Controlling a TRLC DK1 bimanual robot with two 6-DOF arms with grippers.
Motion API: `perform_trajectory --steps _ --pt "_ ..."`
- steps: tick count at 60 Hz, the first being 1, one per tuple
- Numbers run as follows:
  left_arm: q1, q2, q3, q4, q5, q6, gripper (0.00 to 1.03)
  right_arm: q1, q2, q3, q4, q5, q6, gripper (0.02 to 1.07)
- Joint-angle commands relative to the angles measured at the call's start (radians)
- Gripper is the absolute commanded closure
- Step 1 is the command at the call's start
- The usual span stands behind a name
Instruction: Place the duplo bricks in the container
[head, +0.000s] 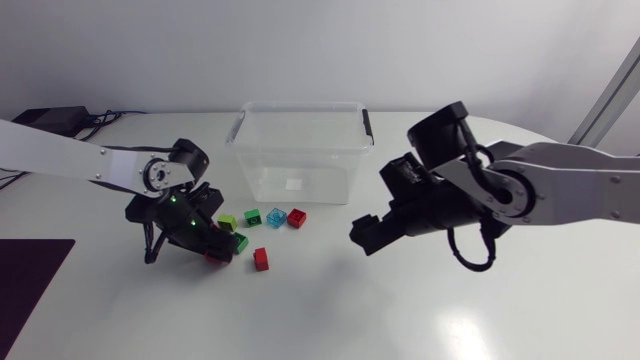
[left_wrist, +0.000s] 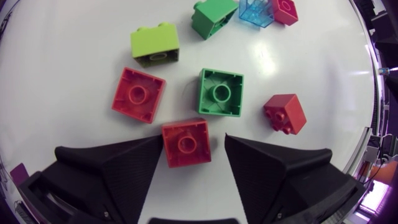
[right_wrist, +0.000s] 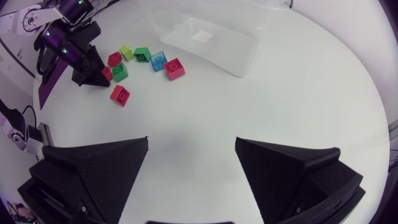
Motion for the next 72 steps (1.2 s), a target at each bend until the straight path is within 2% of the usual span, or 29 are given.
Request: perform_trajectory --steps 1,4,8,14,25,43,61,72 --pt "-0.003 0.046 0.024 0.009 0.021 -0.003 0.61 0.026 0.06 0.052 0.002 -0.009 -0.02 0.06" --pt "0.003 0.061 0.024 0.017 0.055 -0.003 0.71 0.045 0.093 0.072 0.004 -0.009 -0.026 0.06" --pt "0.011 0.063 0.015 0.029 0.076 0.008 0.8 0.075 0.125 0.09 0.021 -0.009 -0.03 0.06" --pt "0.016 0.02 -0.007 0.026 0.075 0.016 0.82 0.121 0.193 0.138 0.028 -0.003 -0.024 0.06" --pt "0.069 -0.121 -0.025 -0.011 0.075 0.049 0.83 0.197 0.33 0.265 0.004 0.026 -0.02 0.07" --pt "0.218 -0.347 0.044 -0.022 0.075 0.081 0.83 0.315 0.544 0.544 -0.232 0.1 0.011 0.07" --pt "0.264 -0.367 0.085 -0.011 0.092 0.088 0.83 0.345 0.739 0.817 -0.404 0.12 0.039 0.07" --pt "0.292 -0.38 0.102 -0.011 0.107 0.092 0.83 0.367 0.797 0.908 -0.458 0.118 0.068 0.1"
